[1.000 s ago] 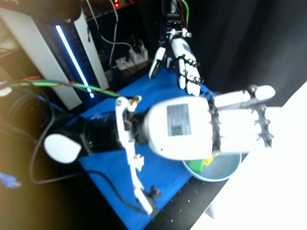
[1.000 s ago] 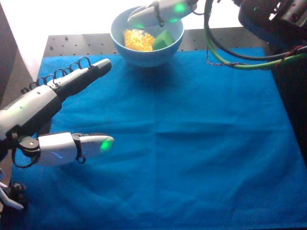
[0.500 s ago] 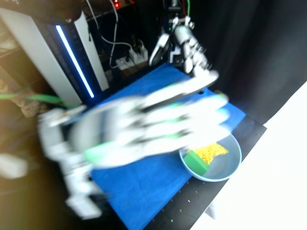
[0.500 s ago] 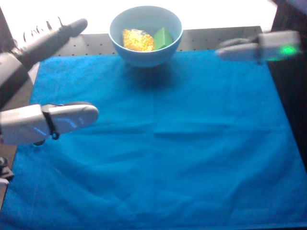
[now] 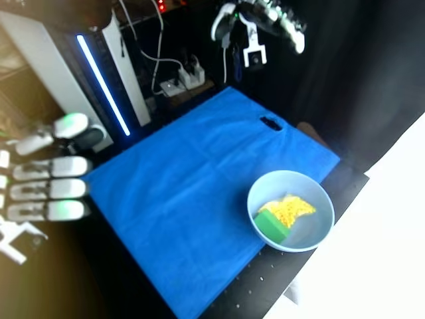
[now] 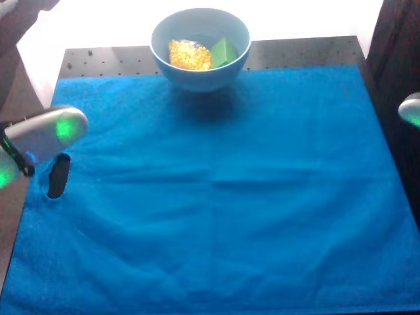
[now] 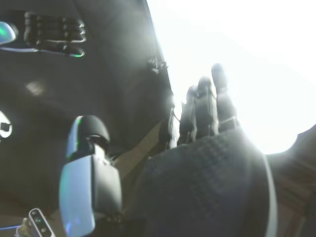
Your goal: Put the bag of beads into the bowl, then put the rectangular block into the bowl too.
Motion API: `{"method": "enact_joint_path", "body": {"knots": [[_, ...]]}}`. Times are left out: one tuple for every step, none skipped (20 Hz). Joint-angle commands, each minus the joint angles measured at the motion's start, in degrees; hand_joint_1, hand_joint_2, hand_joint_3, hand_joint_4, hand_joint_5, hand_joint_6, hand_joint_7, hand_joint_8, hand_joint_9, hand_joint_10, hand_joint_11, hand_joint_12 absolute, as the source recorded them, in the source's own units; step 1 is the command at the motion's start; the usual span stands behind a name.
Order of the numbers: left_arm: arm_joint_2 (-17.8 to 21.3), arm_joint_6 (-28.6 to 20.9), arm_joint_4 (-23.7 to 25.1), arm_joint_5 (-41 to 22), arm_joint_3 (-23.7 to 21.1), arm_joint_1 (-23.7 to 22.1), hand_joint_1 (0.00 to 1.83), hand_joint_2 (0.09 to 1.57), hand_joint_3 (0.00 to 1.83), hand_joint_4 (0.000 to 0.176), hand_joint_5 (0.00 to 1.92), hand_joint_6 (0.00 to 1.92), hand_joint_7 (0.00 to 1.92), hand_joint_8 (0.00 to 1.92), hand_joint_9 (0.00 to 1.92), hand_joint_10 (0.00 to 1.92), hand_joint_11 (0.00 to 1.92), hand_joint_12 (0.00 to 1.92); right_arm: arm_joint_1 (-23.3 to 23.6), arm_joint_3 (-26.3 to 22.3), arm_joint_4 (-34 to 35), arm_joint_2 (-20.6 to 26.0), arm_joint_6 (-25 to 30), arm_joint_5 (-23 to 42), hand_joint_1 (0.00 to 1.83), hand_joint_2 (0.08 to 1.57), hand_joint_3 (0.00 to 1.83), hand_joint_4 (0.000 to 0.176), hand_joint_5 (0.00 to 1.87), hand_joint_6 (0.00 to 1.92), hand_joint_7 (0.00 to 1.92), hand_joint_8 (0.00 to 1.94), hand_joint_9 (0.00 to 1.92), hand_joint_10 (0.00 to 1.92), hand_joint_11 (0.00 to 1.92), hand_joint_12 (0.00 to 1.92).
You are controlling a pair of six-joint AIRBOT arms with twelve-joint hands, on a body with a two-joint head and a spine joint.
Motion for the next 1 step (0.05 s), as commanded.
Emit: {"method": "enact_joint_path", "body": {"knots": [[-0.44, -0.21, -0.59, -7.21, 0.19, -0.36, 0.39, 1.12, 0.00, 0.072, 0.01, 0.00, 0.00, 0.00, 0.04, 0.00, 0.00, 0.23, 0.09, 0.08, 0.88, -0.42, 0.18, 6.87, 0.66, 0.93, 0.01, 0.176, 0.00, 0.00, 0.00, 0.00, 0.00, 0.00, 0.00, 0.00]]}}
